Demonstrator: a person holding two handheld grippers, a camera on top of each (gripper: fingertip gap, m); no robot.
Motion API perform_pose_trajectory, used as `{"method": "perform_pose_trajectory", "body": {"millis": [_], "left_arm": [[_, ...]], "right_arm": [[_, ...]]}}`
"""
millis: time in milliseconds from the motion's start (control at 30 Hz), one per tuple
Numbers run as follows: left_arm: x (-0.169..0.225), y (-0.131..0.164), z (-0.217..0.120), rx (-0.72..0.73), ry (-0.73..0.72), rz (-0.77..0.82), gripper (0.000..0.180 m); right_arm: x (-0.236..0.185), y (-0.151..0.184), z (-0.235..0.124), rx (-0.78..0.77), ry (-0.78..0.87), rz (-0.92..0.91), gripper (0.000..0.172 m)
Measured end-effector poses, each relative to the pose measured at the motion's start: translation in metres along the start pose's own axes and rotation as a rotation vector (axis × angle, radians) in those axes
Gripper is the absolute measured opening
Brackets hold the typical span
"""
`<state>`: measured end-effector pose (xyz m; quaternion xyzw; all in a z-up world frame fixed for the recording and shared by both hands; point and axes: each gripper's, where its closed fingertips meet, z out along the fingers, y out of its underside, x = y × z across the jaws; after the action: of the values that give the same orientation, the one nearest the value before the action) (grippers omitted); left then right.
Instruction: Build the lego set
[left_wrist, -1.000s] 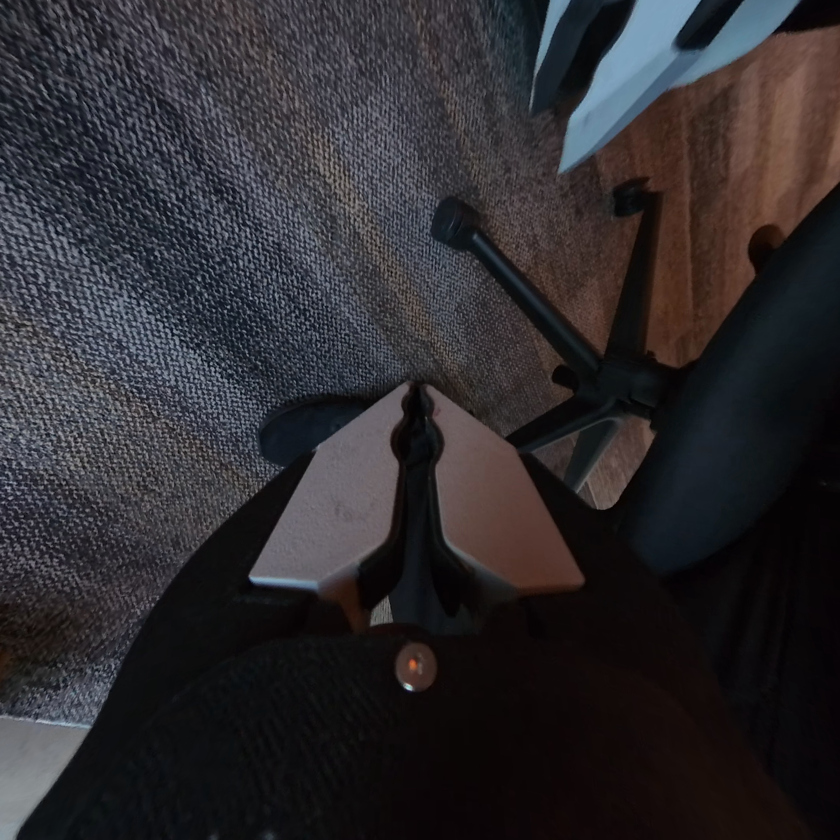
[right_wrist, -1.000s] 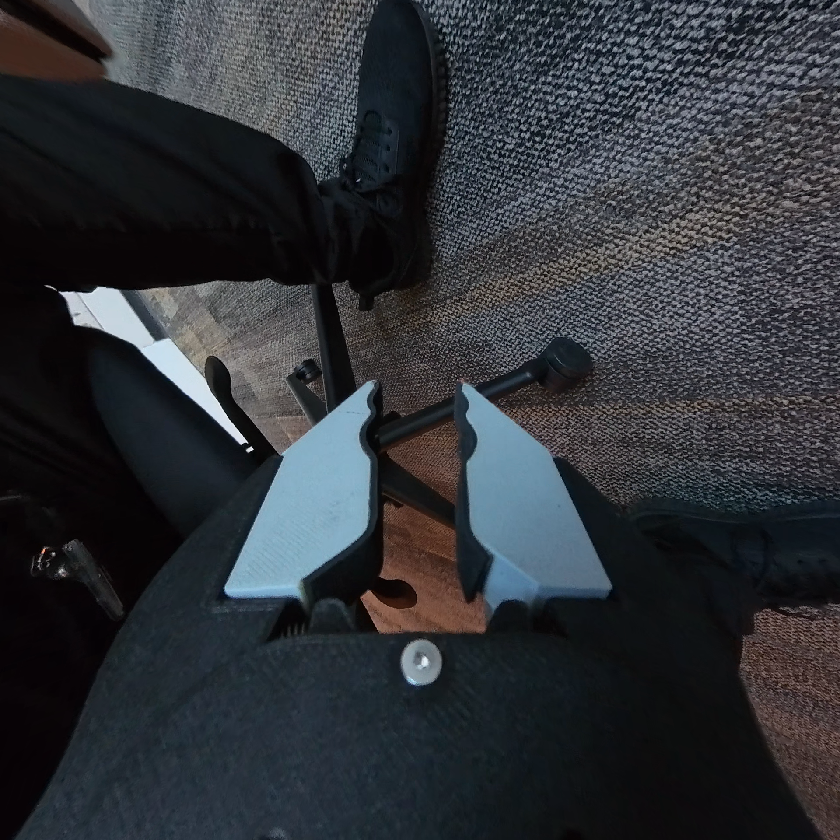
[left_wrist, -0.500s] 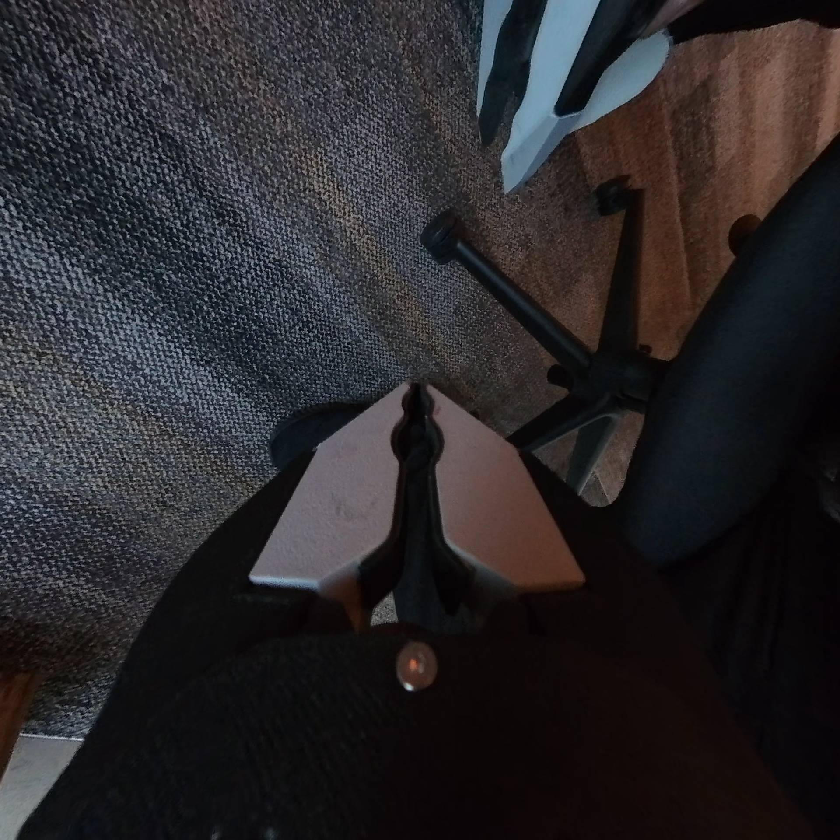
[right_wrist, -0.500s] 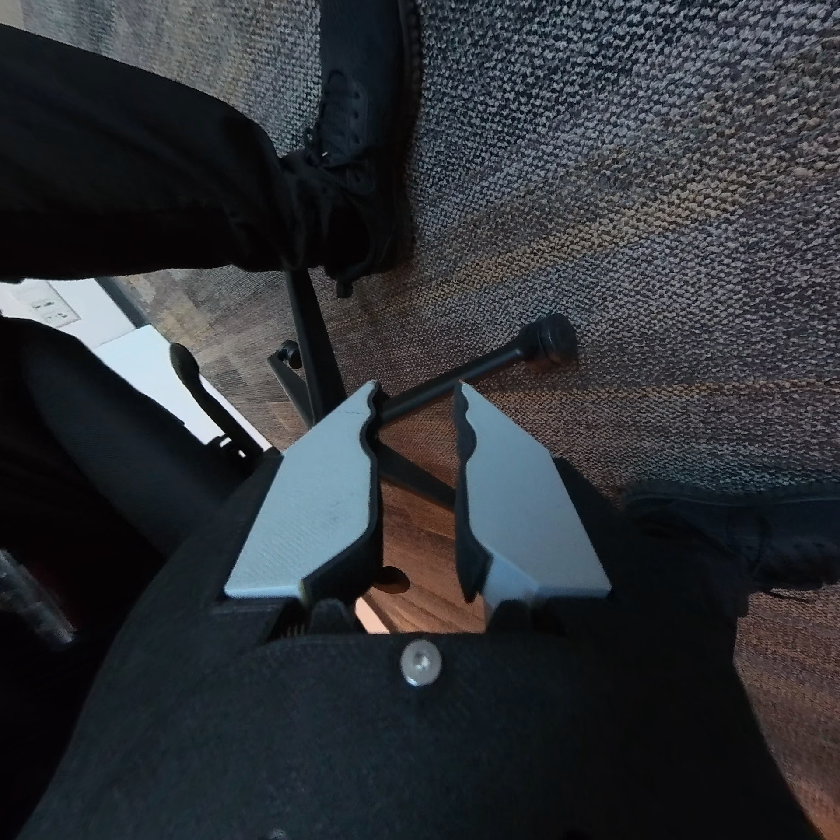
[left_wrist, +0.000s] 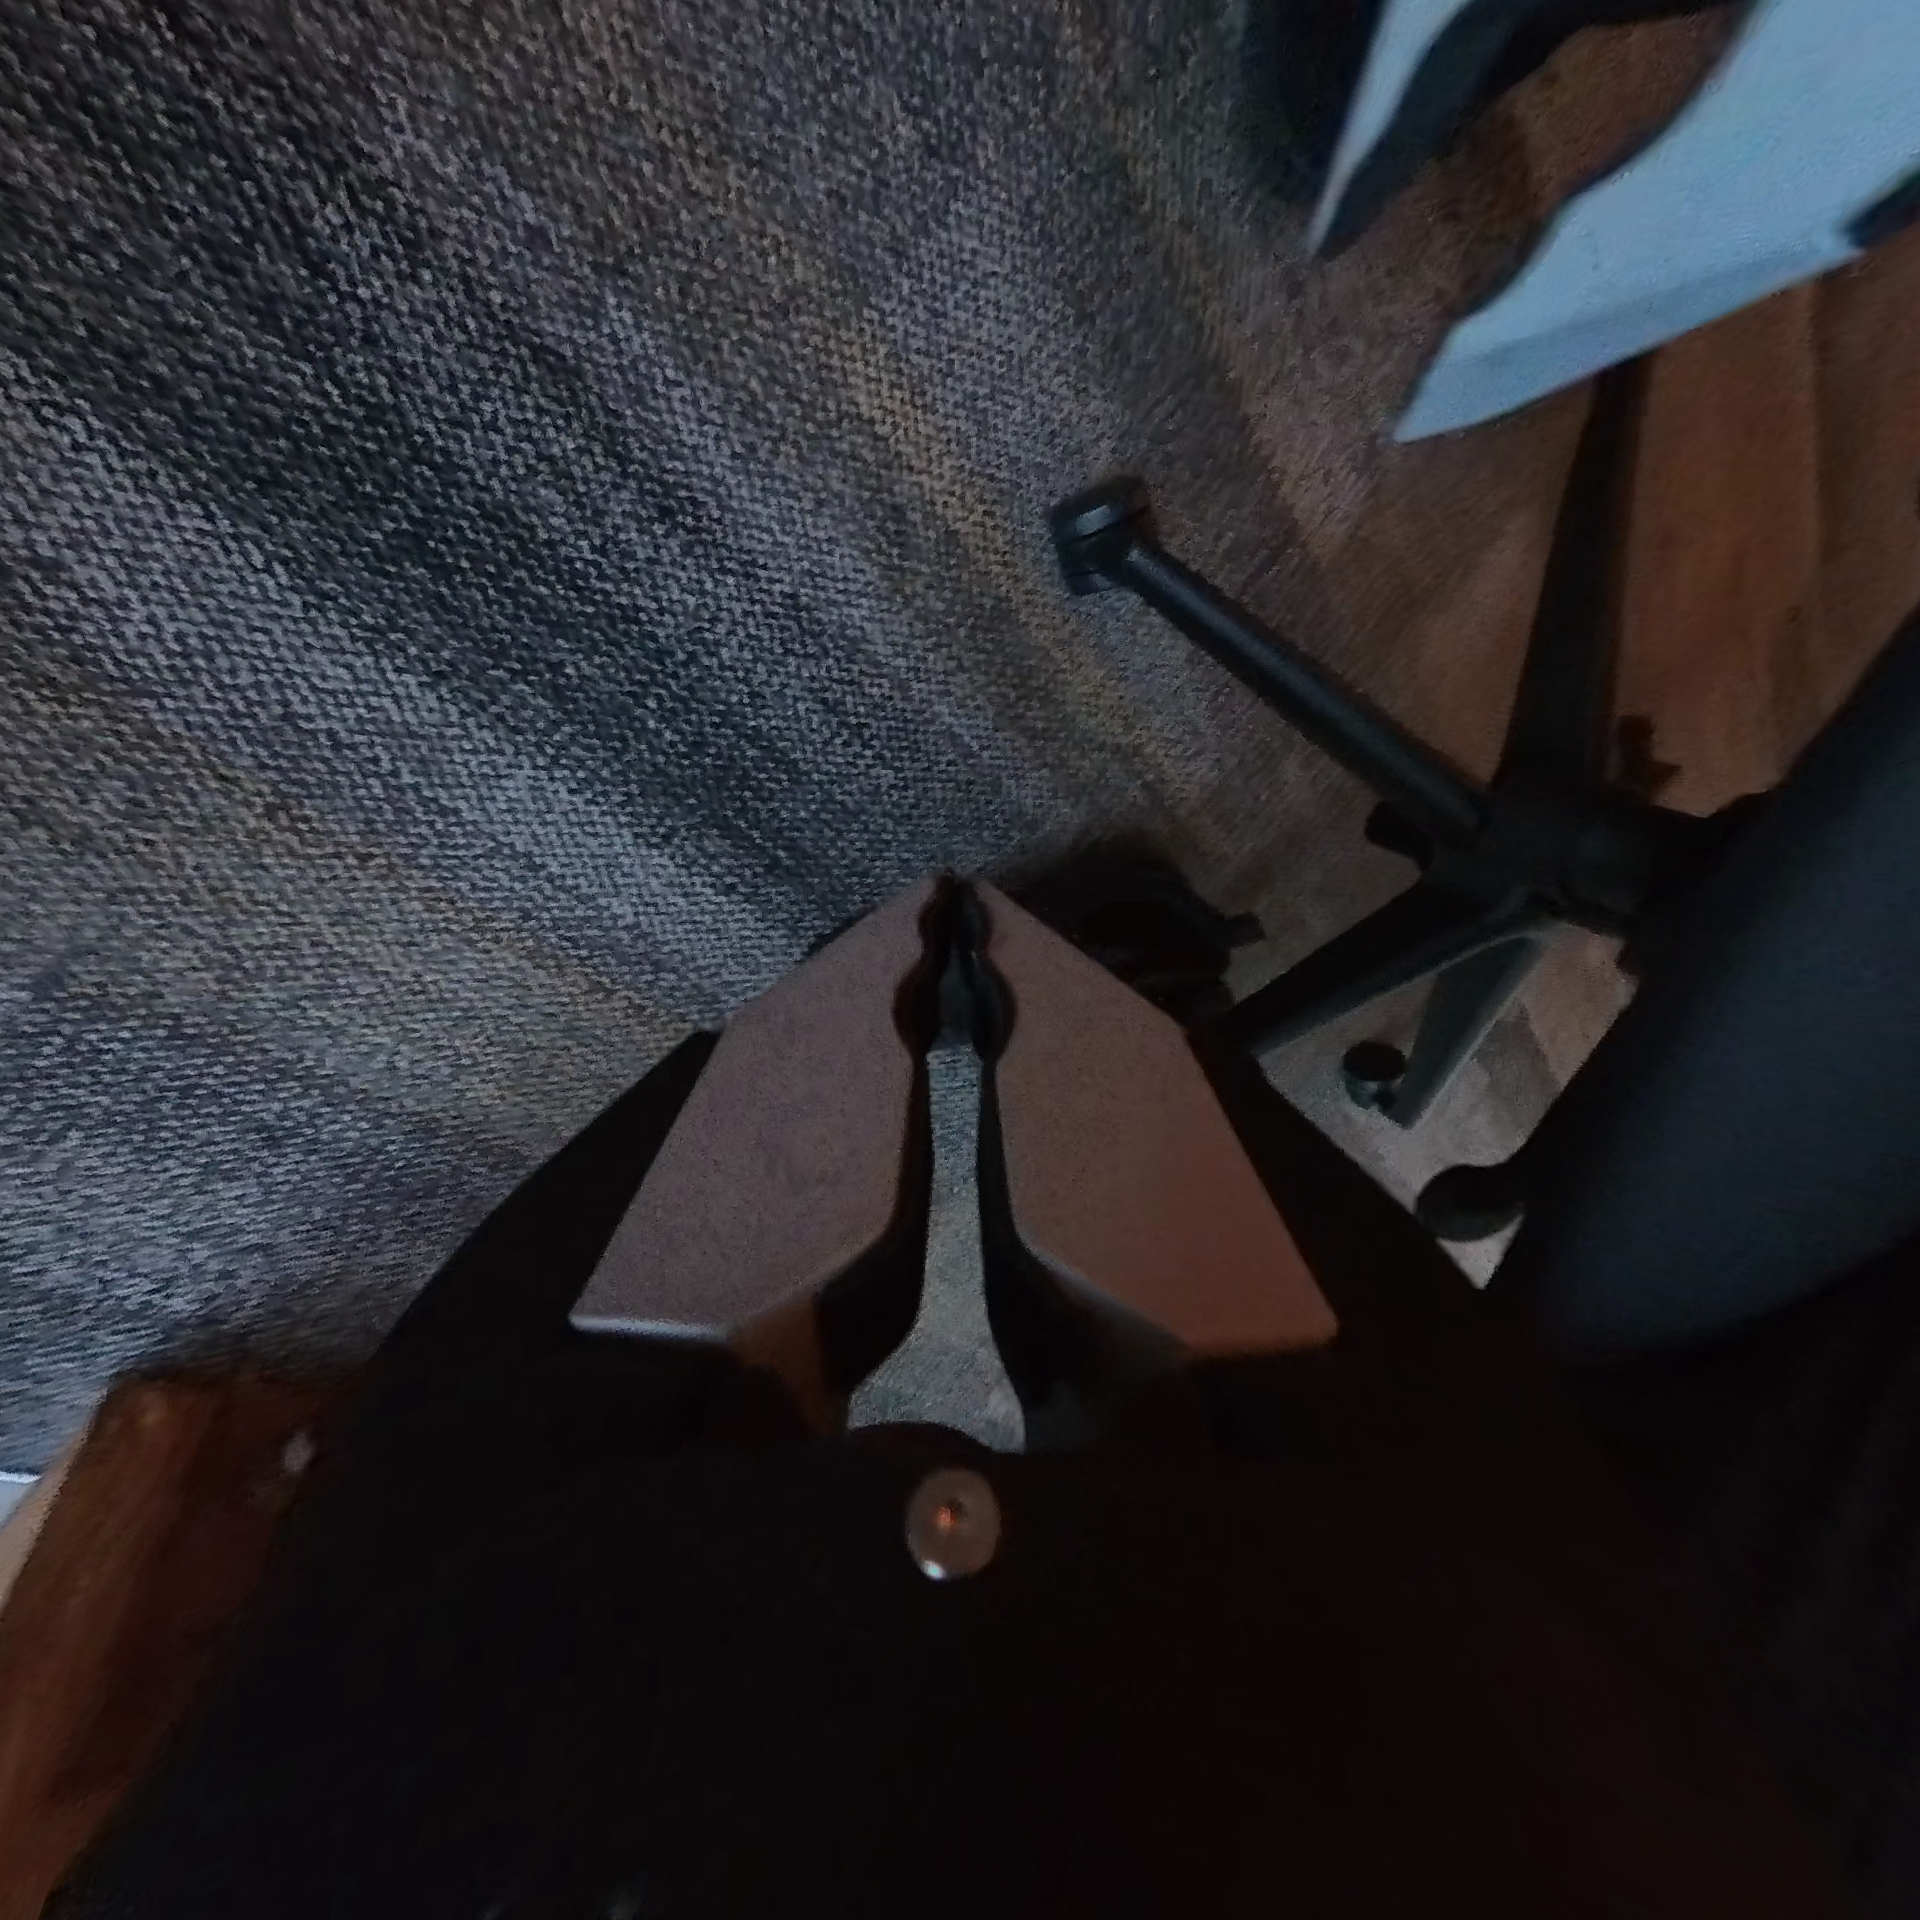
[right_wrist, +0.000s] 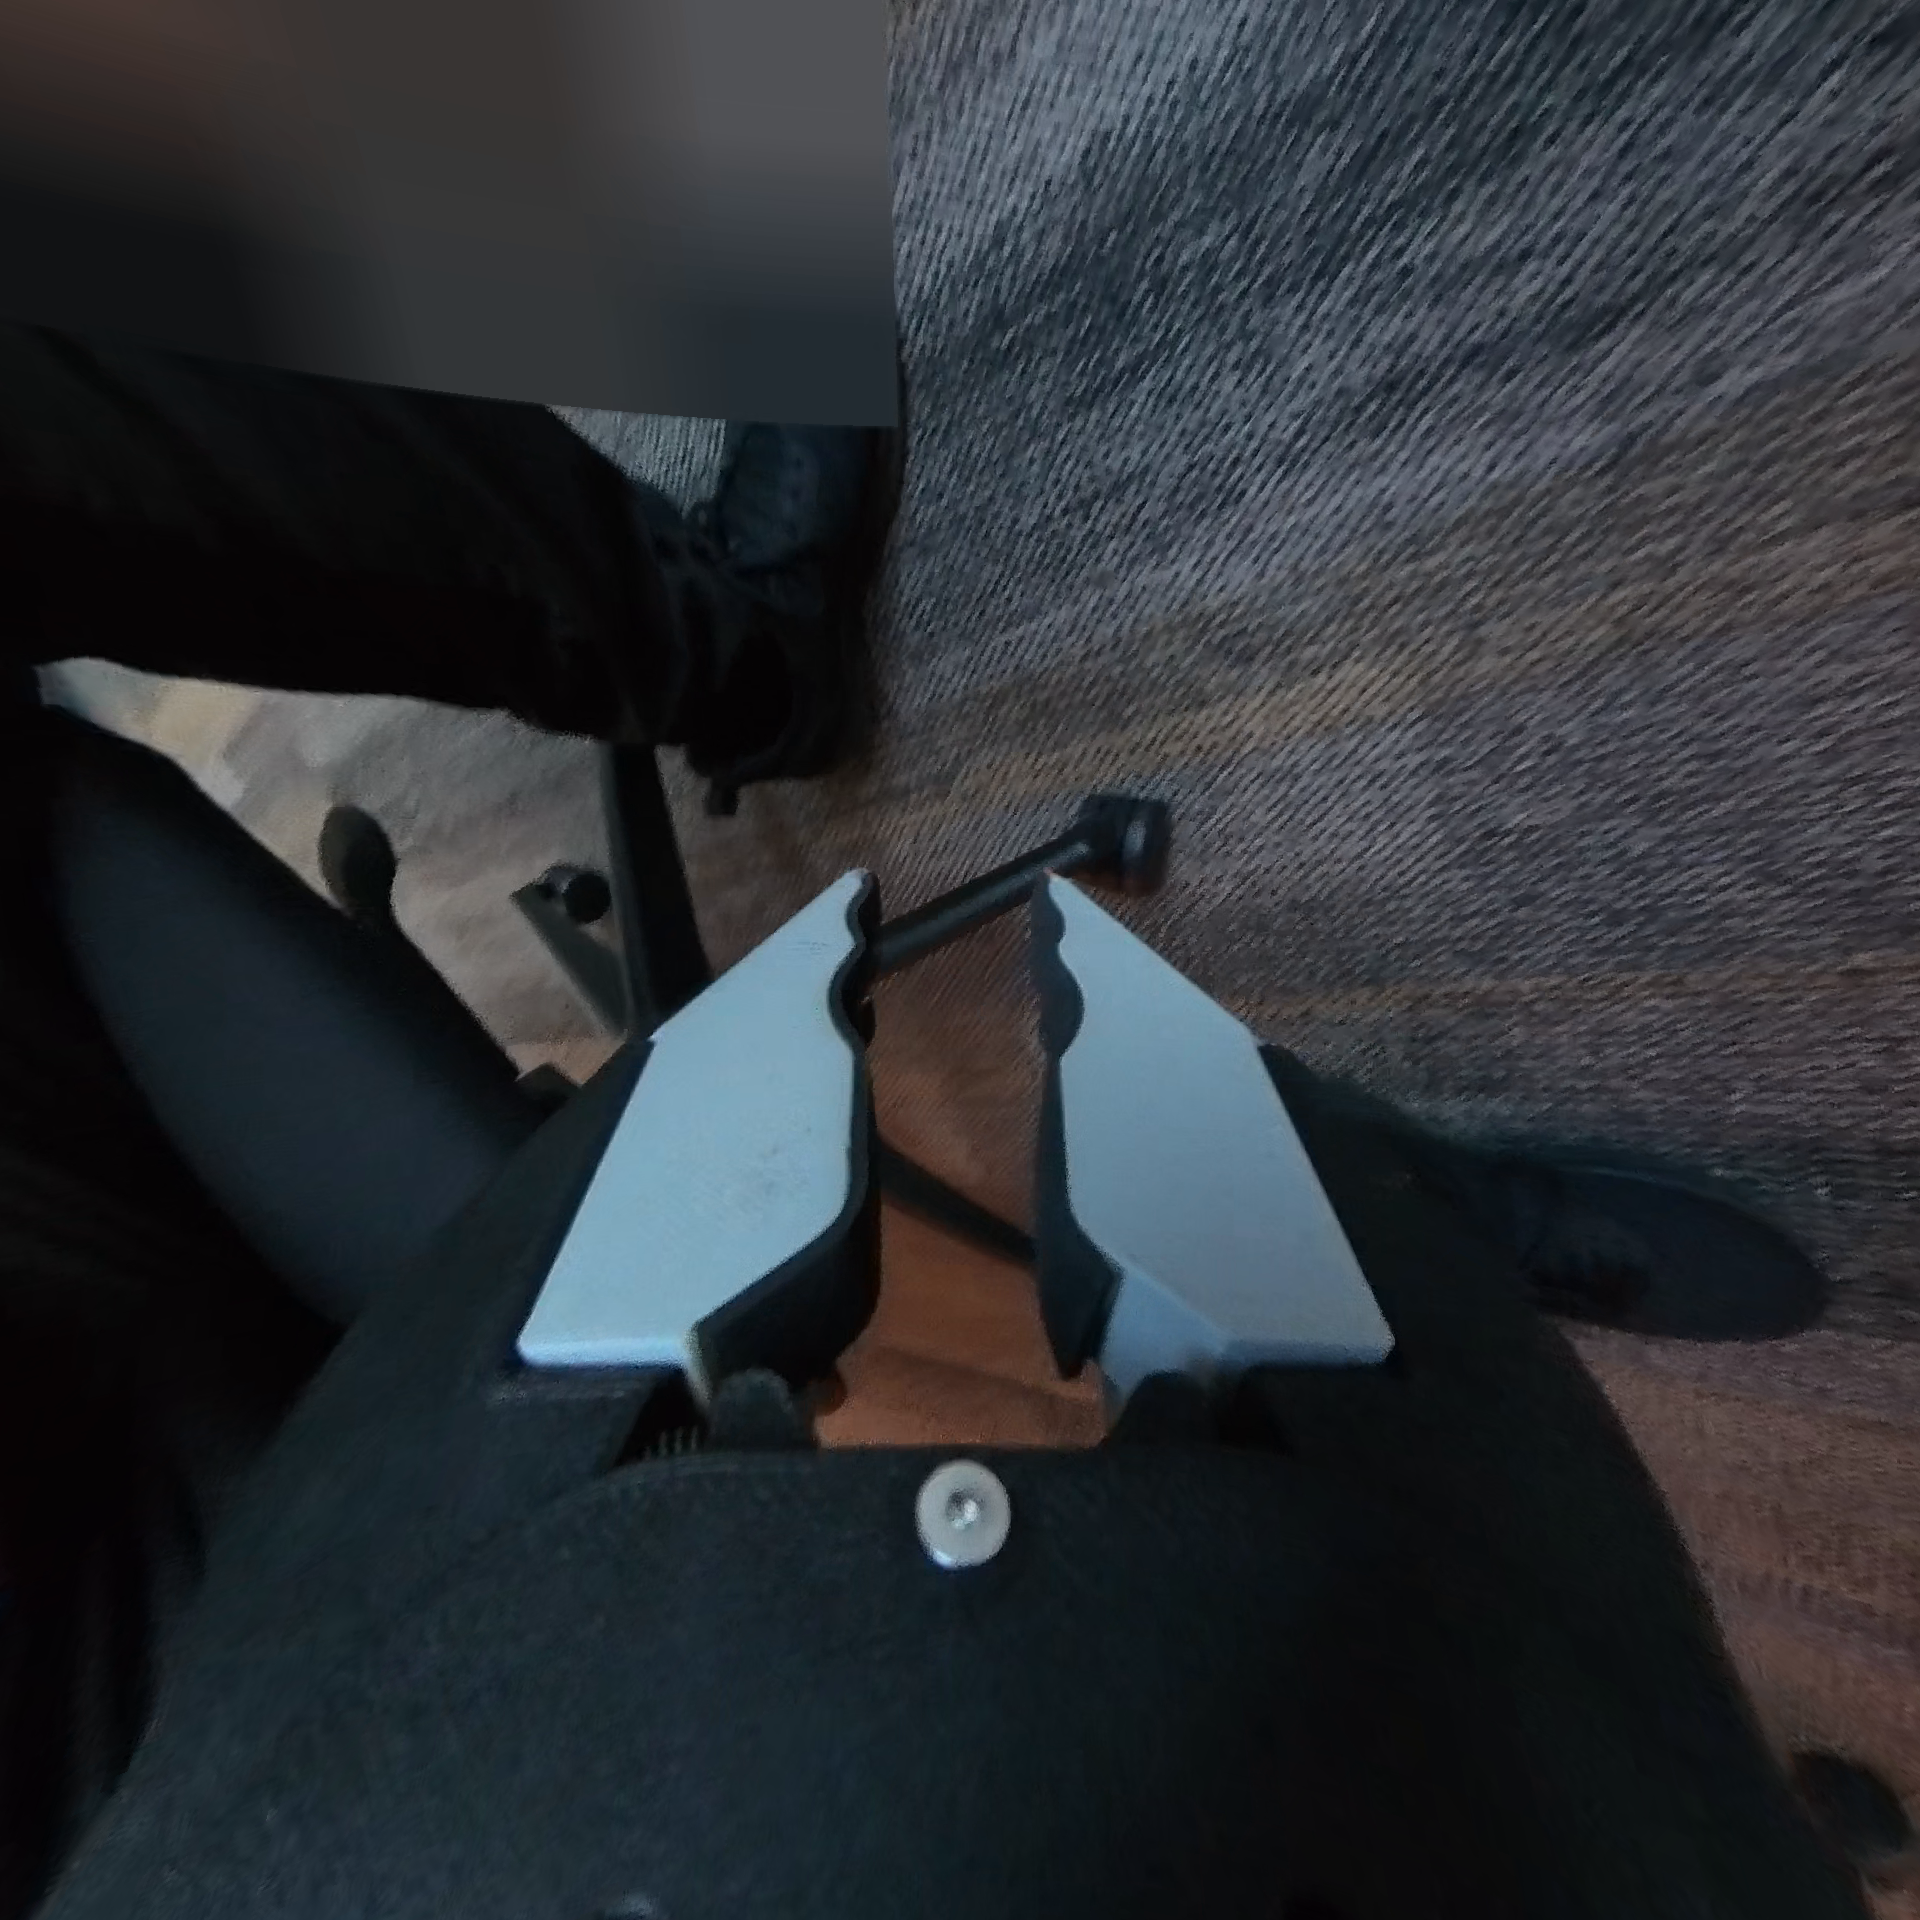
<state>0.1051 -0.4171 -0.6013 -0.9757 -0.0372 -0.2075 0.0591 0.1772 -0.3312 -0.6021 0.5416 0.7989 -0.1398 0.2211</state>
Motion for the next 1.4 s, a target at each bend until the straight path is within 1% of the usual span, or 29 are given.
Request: {"method": "perform_pose_trajectory", "body": {"millis": [167,233,400,533,667,767,900,1000,1100,1200,1300,1367,1400], "left_arm": [[-0.025,-0.022,0.009,-0.088,-0.037,0.009,0.0],[-0.033,-0.03,0.013,-0.113,-0.065,0.016,0.0],[-0.051,-0.041,0.032,-0.185,-0.13,0.028,0.0],[-0.058,-0.043,0.047,-0.243,-0.18,0.006,0.0],[-0.052,-0.044,0.057,-0.269,-0.22,-0.02,0.0],[-0.043,-0.037,0.06,-0.317,-0.253,-0.017,0.0],[-0.022,-0.021,0.052,-0.376,-0.29,-0.015,0.0],[-0.001,-0.003,0.037,-0.428,-0.31,-0.016,0.0],[0.018,0.003,0.025,-0.415,-0.321,-0.027,0.0],[0.028,0.004,0.02,-0.367,-0.335,-0.034,0.0],[0.029,-0.003,0.02,-0.269,-0.34,-0.073,0.0],[0.021,-0.012,0.017,-0.164,-0.366,-0.101,0.0],[0.014,-0.016,0.015,-0.109,-0.381,-0.115,0.0]], "right_arm": [[0.01,-0.002,-0.008,0.057,0.048,-0.012,0.025],[0.014,-0.001,-0.011,0.049,0.061,-0.011,0.026],[0.023,-0.005,-0.04,0.131,0.102,-0.028,0.024],[0.034,-0.005,-0.067,0.207,0.131,-0.014,0.024],[0.041,-0.006,-0.094,0.289,0.166,-0.013,0.024],[0.044,-0.007,-0.115,0.356,0.197,-0.024,0.023],[0.051,-0.007,-0.139,0.422,0.236,-0.032,0.022],[0.064,-0.009,-0.159,0.472,0.265,-0.001,0.021],[0.074,-0.016,-0.18,0.55,0.273,0.048,0.021],[0.073,-0.027,-0.195,0.618,0.269,0.07,0.021],[0.06,-0.04,-0.199,0.671,0.251,0.06,0.019],[0.052,-0.05,-0.199,0.695,0.285,0.02,0.014],[0.048,-0.056,-0.199,0.705,0.311,0.0,0.014]]}}
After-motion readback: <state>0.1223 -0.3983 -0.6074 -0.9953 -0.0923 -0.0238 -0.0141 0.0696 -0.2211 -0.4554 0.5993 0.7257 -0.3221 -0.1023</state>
